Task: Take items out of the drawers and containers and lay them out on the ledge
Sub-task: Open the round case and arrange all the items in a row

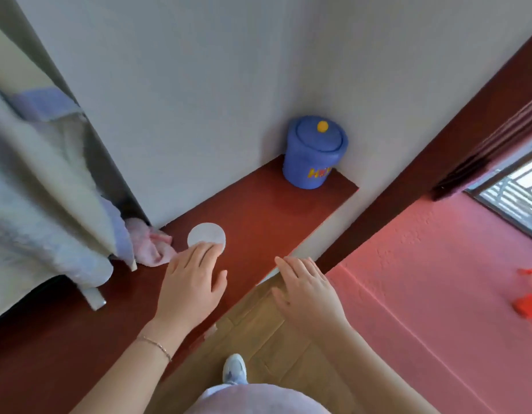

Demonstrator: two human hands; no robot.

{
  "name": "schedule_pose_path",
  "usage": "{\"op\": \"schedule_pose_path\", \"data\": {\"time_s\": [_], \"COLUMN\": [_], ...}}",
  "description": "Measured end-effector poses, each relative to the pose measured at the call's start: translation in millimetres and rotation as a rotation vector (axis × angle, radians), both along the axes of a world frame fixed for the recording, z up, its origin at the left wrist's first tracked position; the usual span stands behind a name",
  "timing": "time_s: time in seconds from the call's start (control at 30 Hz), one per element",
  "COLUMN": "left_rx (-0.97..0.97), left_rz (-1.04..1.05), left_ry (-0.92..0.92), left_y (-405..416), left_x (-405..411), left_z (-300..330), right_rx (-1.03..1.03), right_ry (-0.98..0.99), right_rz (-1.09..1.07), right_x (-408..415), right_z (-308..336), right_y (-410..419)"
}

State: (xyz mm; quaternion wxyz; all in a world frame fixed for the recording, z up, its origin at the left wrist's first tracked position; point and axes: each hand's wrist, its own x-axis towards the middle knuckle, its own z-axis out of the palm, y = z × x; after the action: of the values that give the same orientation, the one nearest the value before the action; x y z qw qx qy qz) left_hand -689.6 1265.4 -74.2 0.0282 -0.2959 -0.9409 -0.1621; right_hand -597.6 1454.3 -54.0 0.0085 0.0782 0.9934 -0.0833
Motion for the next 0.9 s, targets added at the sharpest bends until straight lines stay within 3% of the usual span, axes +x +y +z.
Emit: {"op": "schedule_pose_path", "data": {"time_s": [0.23, 0.63, 0.77, 0.9], "left_rx": [-0.065, -0.031, 0.07, 0.291], "left_rz": [0.258, 0.668, 0.745, 0.819], "left_ry": [-0.055, -0.192, -0.258, -0.379], "left_y": [-13.5, 16.4, 13.3, 13.8], "left_x": [-4.3, -0.6, 1.6, 5.6], "left_z": [-2.1, -19.2, -25.0, -22.6], "right_rx": [-0.133, -0.058, 0.024, 0.022], "right_ry": [-0.142, -0.238, -0.276, -0.247], "right_rz": [0.329, 0.759, 0.81, 0.81], "right_x": [-84.3, -171.0, -180.6, -180.9], "right_z": [0.7, -28.4, -42.7, -49.7], "right_y": [-8.9, -24.7, -41.3, -45.2]}}
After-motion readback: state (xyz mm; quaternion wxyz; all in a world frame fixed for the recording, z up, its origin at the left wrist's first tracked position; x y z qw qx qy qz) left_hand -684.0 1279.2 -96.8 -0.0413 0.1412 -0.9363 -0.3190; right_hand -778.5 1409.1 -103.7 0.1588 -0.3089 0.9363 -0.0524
